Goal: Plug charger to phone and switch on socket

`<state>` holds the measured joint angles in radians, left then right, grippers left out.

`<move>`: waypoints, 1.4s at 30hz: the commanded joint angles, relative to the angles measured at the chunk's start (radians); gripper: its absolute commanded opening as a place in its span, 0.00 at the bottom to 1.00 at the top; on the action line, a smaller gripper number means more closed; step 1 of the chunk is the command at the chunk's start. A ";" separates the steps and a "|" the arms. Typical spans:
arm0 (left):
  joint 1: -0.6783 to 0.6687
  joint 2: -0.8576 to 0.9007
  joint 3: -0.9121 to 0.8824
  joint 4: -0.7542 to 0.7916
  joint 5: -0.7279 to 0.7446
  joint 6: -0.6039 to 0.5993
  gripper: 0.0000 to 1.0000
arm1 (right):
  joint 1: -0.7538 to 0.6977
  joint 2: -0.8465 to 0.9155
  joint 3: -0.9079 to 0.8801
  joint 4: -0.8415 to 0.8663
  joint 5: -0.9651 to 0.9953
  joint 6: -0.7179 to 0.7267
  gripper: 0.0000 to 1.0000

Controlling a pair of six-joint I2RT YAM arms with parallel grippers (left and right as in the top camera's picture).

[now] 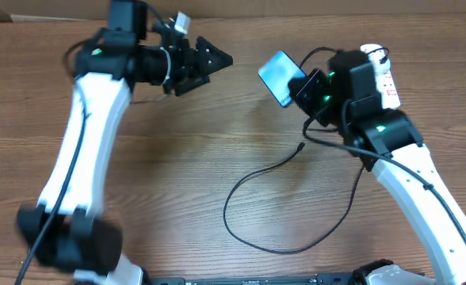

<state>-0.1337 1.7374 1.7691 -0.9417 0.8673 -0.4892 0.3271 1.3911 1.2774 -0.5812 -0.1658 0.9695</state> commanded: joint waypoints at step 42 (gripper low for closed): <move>-0.037 -0.221 0.014 0.038 -0.166 -0.855 0.48 | 0.093 -0.033 0.042 0.475 -0.509 0.682 0.03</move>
<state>-0.1642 1.5143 1.7748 -0.9089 0.6804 -1.3186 0.4152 1.3895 1.2808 -0.1276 -0.6830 1.6352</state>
